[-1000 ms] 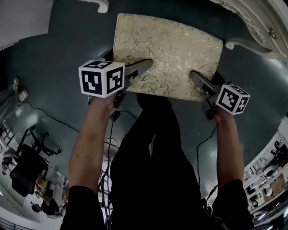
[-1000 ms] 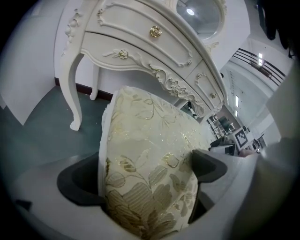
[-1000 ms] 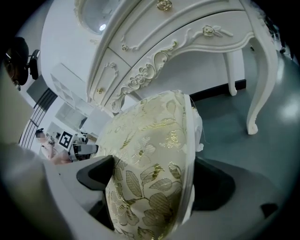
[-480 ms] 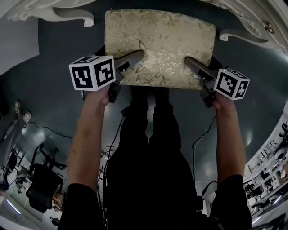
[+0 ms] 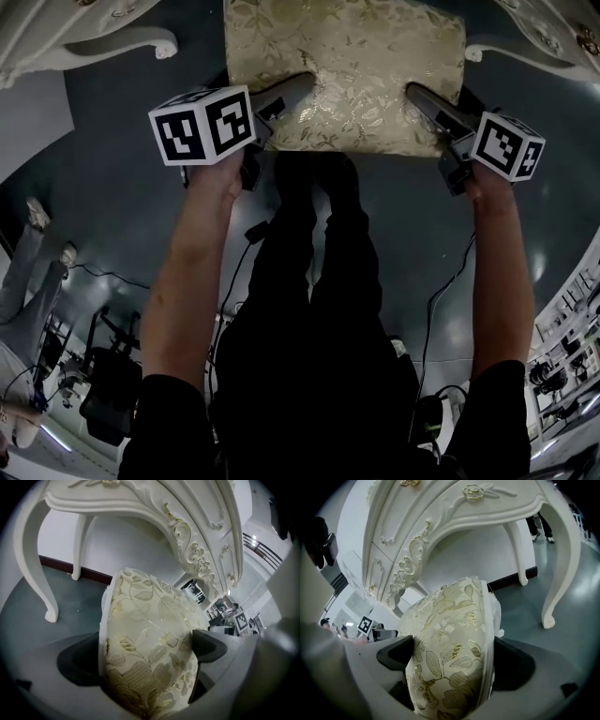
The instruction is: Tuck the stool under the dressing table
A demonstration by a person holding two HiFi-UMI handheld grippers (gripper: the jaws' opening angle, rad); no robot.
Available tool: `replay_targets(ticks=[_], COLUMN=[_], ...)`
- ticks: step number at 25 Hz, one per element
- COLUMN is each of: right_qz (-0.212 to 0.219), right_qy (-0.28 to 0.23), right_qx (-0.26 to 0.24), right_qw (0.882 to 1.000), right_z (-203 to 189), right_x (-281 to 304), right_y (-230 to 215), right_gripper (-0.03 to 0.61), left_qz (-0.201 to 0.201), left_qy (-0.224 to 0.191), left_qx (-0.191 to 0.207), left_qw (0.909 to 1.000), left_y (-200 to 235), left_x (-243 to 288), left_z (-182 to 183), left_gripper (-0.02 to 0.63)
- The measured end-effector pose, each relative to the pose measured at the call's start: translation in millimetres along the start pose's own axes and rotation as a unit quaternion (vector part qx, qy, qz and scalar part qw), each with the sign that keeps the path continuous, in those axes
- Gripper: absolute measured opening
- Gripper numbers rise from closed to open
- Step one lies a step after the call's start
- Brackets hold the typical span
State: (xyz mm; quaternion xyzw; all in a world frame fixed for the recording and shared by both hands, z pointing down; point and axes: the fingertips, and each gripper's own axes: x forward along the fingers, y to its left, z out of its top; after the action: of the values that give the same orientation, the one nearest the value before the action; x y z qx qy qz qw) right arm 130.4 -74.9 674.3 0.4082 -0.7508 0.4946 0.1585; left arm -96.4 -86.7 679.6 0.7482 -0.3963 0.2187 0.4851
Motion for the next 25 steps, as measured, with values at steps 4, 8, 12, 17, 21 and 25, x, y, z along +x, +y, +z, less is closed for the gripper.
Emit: replay_targets(ticks=[4,8,12,17,21,25], right_qz=[-0.003,-0.002,-0.004,-0.005,0.0,0.005], right_qy=[-0.012,-0.013,-0.014,-0.021,-0.029,-0.044], right_qx=[0.005,0.004,0.003,0.015,0.012,0.009], right_qw=[1.0,1.0,1.0,1.0,1.0,0.999], right_z=[12.6,19.1,20.0,17.9,19.9,23.0], right_x=[10.5,20.0,19.2,18.4,18.5,17.3], right_y=[-5.3,-9.8,-9.9,-10.1,-8.7,-10.6], right_gripper=[0.497,0.497,0.497,0.497,0.497,0.497], left_qz=[-0.004,-0.002,-0.003,-0.003,0.003,0.004], left_qy=[-0.003,-0.004,-0.004,-0.002,-0.007,-0.015], left_qx=[0.011,0.012,0.006,0.01,0.004,0.005], left_qw=[0.9999,0.9999,1.0,0.9999,1.0,0.9999], left_y=[6.3,12.6,12.5,12.5,12.3,10.3], left_x=[12.3,19.6,19.9,19.5,16.0,16.1], left_z=[16.4,23.0,21.2,23.4,22.1,21.9], left_gripper=[0.589,0.589,0.589,0.589,0.589,0.589])
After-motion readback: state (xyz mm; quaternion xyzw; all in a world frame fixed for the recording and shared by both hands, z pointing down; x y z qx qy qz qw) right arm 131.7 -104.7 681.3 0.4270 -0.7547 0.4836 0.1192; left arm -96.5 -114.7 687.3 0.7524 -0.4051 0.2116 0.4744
